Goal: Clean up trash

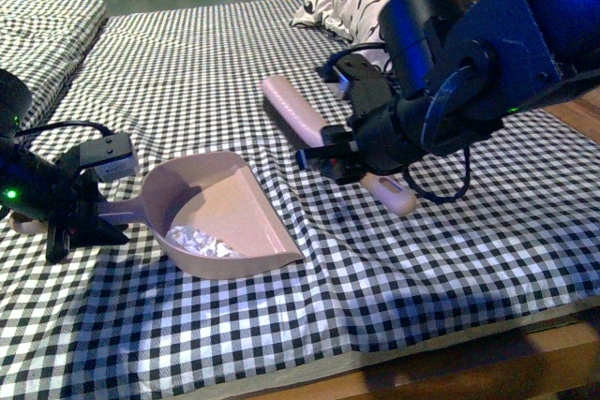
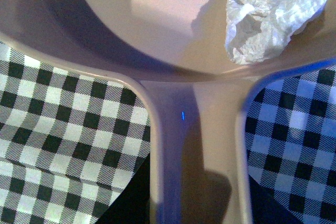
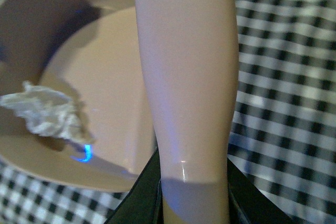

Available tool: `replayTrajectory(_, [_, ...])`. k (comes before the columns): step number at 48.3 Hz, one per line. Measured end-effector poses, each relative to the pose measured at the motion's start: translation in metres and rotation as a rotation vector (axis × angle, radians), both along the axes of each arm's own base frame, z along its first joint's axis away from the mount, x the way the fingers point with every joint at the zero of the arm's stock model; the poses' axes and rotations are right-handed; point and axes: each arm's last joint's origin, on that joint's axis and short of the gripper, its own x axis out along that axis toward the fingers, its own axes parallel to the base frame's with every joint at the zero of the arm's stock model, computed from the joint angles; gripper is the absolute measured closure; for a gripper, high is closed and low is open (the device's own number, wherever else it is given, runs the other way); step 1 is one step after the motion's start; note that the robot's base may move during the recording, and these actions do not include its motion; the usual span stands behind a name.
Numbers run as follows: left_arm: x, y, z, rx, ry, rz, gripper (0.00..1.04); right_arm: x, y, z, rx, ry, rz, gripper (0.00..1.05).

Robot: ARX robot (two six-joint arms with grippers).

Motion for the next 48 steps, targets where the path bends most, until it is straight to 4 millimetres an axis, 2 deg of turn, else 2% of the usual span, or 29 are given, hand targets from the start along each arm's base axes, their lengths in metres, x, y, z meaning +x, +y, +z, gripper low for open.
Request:
replayTrajectory(4, [-0.002, 0.000, 0.001, -0.048, -0.019, 0.016, 0.82, 0.005, -0.014, -0.004, -0.009, 0.002, -0.070, 0.86])
replayTrajectory(7, [-0.003, 0.001, 0.005, -0.085, -0.041, 0.024, 0.82, 0.006, -0.017, -0.005, -0.009, -0.002, -0.084, 0.86])
replayTrajectory(13, [-0.006, 0.003, 0.020, -0.172, -0.104, 0.052, 0.82, 0.004, -0.018, -0.005, -0.005, -0.025, -0.096, 0.86])
replayTrajectory(17, [-0.011, 0.008, 0.038, -0.233, -0.177, 0.078, 0.82, 0.000, -0.021, -0.002, -0.004, -0.048, -0.109, 0.86])
replayTrajectory(22, [-0.021, 0.017, 0.062, -0.262, -0.290, 0.136, 0.82, -0.005, -0.026, 0.016, 0.010, -0.120, -0.140, 0.86])
replayTrajectory(27, [-0.035, 0.022, 0.086, -0.250, -0.452, 0.254, 0.82, -0.012, -0.035, 0.048, 0.038, -0.286, -0.192, 0.86])
replayTrajectory(31, [-0.054, 0.023, 0.112, -0.293, -0.552, 0.349, 0.82, -0.018, -0.043, 0.073, 0.070, -0.405, -0.245, 0.86])
replayTrajectory(34, [-0.071, 0.022, 0.138, -0.315, -0.583, 0.459, 0.82, -0.026, -0.052, 0.092, 0.102, -0.486, -0.281, 0.86])
replayTrajectory(37, [-0.091, 0.023, 0.168, -0.340, -0.613, 0.609, 0.82, -0.037, -0.062, 0.109, 0.125, -0.551, -0.322, 0.86])
replayTrajectory(40, [-0.111, 0.024, 0.189, -0.345, -0.655, 0.738, 0.82, -0.049, -0.072, 0.122, 0.141, -0.592, -0.347, 0.86])
replayTrajectory(43, [-0.133, 0.026, 0.205, -0.344, -0.679, 0.880, 0.82, -0.063, -0.082, 0.135, 0.157, -0.630, -0.366, 0.86])
replayTrajectory(48, [-0.164, 0.025, 0.219, -0.358, -0.691, 1.033, 0.82, -0.085, -0.094, 0.152, 0.181, -0.670, -0.372, 0.86])
